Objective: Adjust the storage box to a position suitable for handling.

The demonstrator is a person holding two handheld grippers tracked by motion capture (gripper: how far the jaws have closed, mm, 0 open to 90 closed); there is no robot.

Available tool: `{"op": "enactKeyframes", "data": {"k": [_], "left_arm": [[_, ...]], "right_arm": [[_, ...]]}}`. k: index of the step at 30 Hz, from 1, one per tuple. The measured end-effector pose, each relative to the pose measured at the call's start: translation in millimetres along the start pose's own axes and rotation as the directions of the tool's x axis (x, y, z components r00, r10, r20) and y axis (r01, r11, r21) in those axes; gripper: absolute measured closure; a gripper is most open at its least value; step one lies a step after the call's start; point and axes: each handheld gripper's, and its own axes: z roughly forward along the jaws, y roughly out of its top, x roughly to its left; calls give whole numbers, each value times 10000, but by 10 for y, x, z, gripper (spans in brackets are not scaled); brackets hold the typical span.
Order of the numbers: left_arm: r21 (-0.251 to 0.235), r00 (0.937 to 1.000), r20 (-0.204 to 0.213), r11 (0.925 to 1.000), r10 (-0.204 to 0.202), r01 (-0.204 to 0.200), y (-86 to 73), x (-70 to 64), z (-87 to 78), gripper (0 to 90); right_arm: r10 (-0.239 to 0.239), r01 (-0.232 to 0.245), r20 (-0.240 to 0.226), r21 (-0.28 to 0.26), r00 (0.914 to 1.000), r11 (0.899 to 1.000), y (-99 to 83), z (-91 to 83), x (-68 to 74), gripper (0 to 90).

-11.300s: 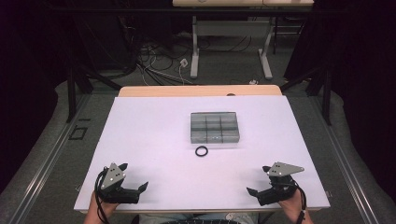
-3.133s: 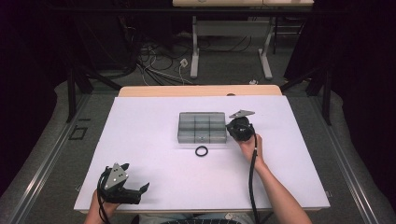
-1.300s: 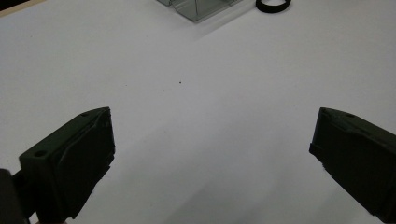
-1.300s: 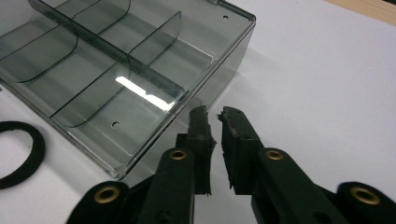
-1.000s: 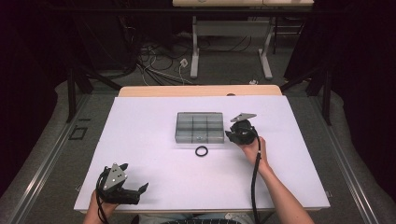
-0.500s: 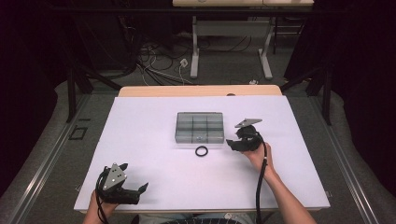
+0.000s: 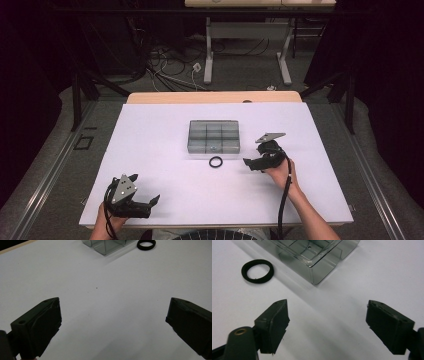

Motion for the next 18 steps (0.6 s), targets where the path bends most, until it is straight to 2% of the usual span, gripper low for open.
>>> {"op": "enactKeyframes", "data": {"k": [4,7,10,13,17,18], "left_arm": [[-163,9999,145,9999,15,-13,27,-4,53,0],[-13,9994,339,10000,-66,67,54,12,127,0],[-58,9995,320,10000,-53,55,109,32,176,0],[-208,9993,362,9997,-128,135,169,34,216,0],[-302,9990,449,9995,-5,19,279,18,296,0],[-333,9988,481,9994,72,-56,310,13,323,0]], "right_arm": [[-2,0,-193,-117,9998,9999,-18,-33,5,148],[-19,15,-325,-139,9995,9999,-29,-48,8,117],[-108,98,-420,-242,9991,9997,-23,-54,19,96],[-155,150,-429,-123,9990,9998,-25,-61,32,75],[-191,181,-484,-212,9986,9996,-31,-62,20,60],[-203,202,-500,-19,9985,9998,-26,-78,19,54]]}}
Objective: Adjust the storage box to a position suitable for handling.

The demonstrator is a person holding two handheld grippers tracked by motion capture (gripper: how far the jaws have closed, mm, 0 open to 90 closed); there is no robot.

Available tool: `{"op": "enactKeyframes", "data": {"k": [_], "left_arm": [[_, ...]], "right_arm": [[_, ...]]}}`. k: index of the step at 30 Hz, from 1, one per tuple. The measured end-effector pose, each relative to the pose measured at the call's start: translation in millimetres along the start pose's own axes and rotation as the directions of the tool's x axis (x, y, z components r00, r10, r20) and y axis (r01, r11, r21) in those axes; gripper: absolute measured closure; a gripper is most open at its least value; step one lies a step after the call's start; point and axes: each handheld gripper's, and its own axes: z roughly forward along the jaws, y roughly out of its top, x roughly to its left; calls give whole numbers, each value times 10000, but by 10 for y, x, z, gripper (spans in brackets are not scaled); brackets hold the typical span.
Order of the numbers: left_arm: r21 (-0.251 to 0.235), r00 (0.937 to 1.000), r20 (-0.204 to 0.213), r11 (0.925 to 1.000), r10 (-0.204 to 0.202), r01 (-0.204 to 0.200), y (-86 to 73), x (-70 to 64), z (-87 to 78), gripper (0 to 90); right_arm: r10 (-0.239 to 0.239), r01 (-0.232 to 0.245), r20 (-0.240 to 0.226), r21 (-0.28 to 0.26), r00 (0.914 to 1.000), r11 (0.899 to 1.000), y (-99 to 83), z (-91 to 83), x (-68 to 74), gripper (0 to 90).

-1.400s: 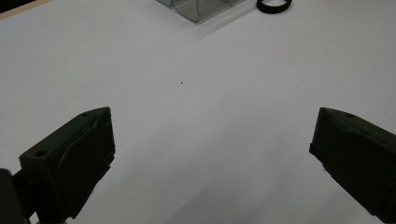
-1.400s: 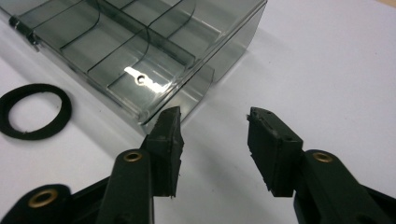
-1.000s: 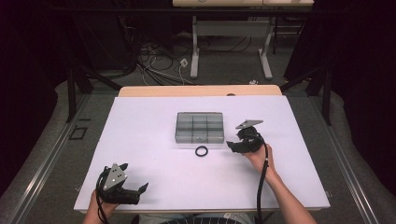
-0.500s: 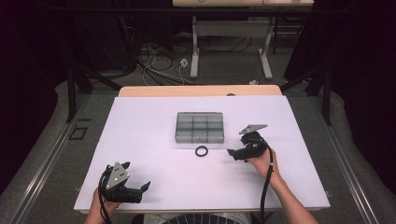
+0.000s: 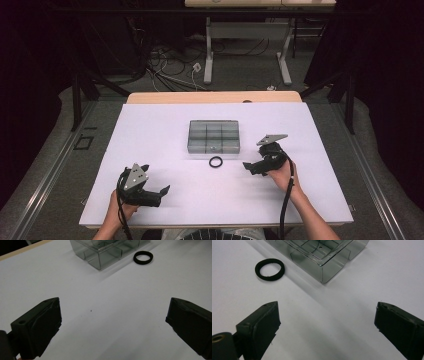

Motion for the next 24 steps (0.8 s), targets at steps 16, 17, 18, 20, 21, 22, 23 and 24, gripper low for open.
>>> {"op": "enactKeyframes", "data": {"k": [16,17,18,20,21,22,23,24], "left_arm": [[42,9970,710,9995,297,-300,440,-88,483,0],[8,9969,735,9996,280,-281,461,-87,508,0],[16,9963,816,9996,262,-264,484,-87,531,0],[-8,9959,851,9995,310,-310,531,-84,577,0],[7,9956,900,9996,277,-279,554,-87,600,0],[24,9950,960,9996,268,-272,579,-86,623,0],[1,9946,999,9996,278,-279,605,-86,649,0],[-32,9943,1020,9995,306,-304,637,-83,670,0]], "right_arm": [[-191,188,-90,-347,9998,9992,6,12,0,15],[-245,243,-75,-309,9997,9992,9,10,-1,15],[-239,236,-75,-320,9997,9992,12,14,0,16],[-222,219,-111,-265,9997,9994,16,11,-4,17],[-276,273,-84,-318,9996,9991,16,14,-10,17],[-290,287,-95,-285,9995,9992,17,11,-14,17],[-275,273,-66,-347,9996,9990,15,16,-16,18],[-267,265,-66,-359,9996,9990,16,17,-18,18]]}}
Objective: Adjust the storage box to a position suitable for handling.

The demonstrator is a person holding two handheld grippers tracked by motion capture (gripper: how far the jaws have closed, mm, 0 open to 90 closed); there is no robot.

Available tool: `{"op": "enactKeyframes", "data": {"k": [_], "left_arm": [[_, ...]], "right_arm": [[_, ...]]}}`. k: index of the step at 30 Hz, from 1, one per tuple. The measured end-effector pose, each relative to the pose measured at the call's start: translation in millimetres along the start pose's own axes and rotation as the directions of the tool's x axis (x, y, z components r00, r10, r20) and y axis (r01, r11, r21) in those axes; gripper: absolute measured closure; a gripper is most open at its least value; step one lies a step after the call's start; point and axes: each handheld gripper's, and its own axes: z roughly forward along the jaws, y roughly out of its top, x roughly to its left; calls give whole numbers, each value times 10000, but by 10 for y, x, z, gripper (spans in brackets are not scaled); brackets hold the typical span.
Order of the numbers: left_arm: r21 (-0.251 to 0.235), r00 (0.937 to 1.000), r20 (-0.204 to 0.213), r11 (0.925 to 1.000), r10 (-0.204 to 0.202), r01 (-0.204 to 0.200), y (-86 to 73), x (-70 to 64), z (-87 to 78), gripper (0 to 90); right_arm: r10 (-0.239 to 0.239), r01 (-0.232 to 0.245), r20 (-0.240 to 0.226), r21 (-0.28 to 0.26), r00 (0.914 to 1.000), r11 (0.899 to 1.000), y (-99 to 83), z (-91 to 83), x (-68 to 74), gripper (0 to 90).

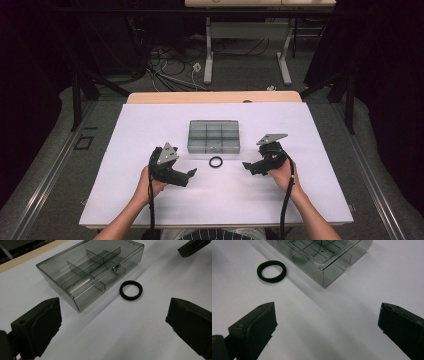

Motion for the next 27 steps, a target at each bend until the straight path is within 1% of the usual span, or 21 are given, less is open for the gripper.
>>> {"op": "enactKeyframes", "data": {"k": [3,5,7,8,9,11,13,14,15,16,21,22,23,24,26,27], "left_arm": [[-98,9999,104,9999,-37,38,113,21,57,0],[-184,9999,113,9998,29,-27,174,29,99,0],[-157,9999,151,9999,57,-55,212,28,149,0],[-112,9998,154,9999,104,-102,225,30,175,0],[-70,9998,188,9999,86,-85,232,27,201,0],[-27,9996,291,10000,61,-60,239,20,249,0],[-2,9993,360,10000,73,-73,236,7,285,0],[-14,9990,447,10000,-38,38,231,-3,298,0],[-20,9988,498,10000,6,-5,227,-2,310,0],[-26,9983,588,10000,-54,56,222,-6,329,0],[25,9971,738,9999,-161,160,205,-28,381,0],[41,9974,714,9999,-133,131,200,-29,384,0],[57,9966,785,9997,-243,239,194,-36,390,0],[102,9972,732,9999,-126,119,195,-29,391,0],[94,9965,802,9996,-257,250,189,-47,405,0],[118,9967,782,9997,-199,190,190,-53,410,0]], "right_arm": [[36,-36,17,14,10000,10000,4,-1,6,18],[-62,62,27,0,10000,10000,10,1,7,19],[-68,68,12,66,10000,10000,16,-1,14,20],[-89,90,24,-32,10000,10000,15,7,15,20],[-98,98,4,57,10000,9999,16,4,15,21],[-125,125,24,-50,9999,9999,11,16,14,21],[-74,75,-23,27,10000,10000,10,14,13,21],[-79,79,2,-48,10000,10000,7,19,11,21],[-110,110,16,-62,9999,9999,6,19,8,21],[-101,100,-4,-44,9999,9999,5,19,8,21],[-122,122,0,14,9999,9999,11,3,17,19],[-129,129,13,-94,9999,9999,9,7,20,19],[-154,154,1,-137,9999,9998,9,7,18,19],[-166,166,25,-106,9999,9998,10,5,17,19],[-181,182,42,-28,9998,9998,10,-4,11,19],[-167,168,113,-91,9998,9998,8,-4,13,19]]}}
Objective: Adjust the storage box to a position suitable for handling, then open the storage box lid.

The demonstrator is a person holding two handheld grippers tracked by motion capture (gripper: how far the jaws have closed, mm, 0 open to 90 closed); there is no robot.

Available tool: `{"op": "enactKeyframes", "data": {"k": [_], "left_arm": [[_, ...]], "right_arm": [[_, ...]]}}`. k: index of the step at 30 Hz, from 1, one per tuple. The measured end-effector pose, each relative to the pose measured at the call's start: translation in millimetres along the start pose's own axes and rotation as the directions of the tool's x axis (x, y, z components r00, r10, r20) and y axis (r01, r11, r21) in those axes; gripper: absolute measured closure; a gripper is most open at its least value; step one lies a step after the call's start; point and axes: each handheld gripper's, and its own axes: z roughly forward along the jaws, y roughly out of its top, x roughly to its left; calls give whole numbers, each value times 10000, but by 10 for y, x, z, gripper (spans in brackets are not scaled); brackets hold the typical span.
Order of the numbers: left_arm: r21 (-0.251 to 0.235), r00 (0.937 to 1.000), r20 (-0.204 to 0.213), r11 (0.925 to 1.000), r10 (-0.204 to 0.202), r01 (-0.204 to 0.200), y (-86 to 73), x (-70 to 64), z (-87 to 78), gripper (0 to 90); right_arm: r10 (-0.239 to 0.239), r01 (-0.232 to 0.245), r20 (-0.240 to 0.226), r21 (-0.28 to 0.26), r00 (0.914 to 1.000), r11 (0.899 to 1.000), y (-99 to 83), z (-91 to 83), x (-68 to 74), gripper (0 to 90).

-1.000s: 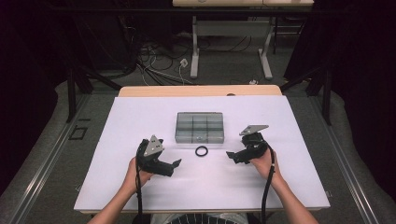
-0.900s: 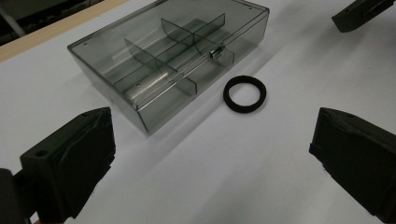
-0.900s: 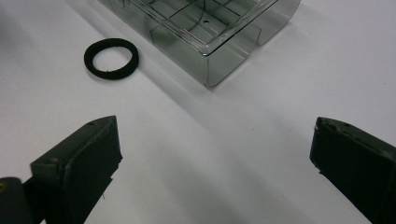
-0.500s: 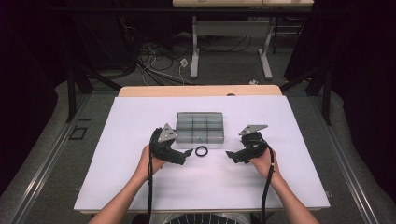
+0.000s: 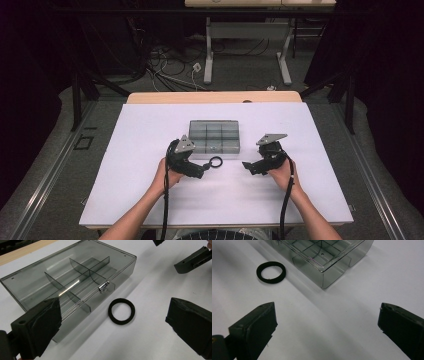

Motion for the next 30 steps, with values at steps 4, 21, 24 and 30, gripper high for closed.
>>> {"op": "enactKeyframes", "data": {"k": [4,21,24,30], "left_arm": [[148,10000,-14,9999,29,-29,-4,-27,43,0],[689,9995,-197,9973,-251,265,-9,-91,193,257],[666,9984,-382,9968,-412,437,5,-80,237,308],[1044,9942,-461,9894,-967,1010,-17,-73,374,414]], "right_arm": [[-94,94,-4,147,10000,9998,8,-23,0,19],[-108,108,10,23,9999,9999,0,-24,2,20],[-66,66,45,-88,10000,9999,-1,-28,0,20],[-125,125,83,-52,9999,9999,-5,-26,-3,21]]}}
